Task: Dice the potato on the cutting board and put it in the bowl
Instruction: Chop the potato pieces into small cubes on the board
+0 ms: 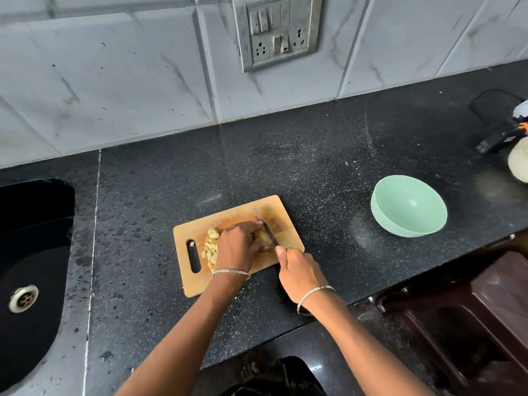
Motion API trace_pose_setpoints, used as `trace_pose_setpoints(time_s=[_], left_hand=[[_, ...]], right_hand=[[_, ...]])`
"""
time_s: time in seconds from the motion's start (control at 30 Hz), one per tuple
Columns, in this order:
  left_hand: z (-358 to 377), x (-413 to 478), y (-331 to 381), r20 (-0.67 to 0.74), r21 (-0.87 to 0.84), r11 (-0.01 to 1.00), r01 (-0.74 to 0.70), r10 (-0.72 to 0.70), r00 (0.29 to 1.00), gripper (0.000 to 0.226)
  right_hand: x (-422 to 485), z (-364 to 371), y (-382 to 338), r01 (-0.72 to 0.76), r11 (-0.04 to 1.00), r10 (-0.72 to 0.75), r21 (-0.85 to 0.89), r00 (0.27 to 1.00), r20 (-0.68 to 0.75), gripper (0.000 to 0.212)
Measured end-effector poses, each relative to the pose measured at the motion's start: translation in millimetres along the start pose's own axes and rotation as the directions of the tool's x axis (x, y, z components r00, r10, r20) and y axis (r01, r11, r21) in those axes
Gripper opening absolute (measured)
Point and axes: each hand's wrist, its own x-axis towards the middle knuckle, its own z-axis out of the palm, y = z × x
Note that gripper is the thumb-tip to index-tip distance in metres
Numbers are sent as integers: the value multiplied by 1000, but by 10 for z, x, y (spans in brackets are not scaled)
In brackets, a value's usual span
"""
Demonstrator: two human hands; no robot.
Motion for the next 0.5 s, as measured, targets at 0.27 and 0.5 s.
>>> trace_pose_setpoints(time_s=[0.27, 0.5], left_hand=[[-10, 21, -21, 26, 18, 1000, 24, -24, 999, 48], [-4, 30, -29, 5, -1, 999, 37, -37, 999, 48]], right_hand=[[105, -21, -30, -10, 1000, 10, -3, 999, 47, 50], [-107, -62, 145, -48, 999, 48, 0, 995, 86, 46]])
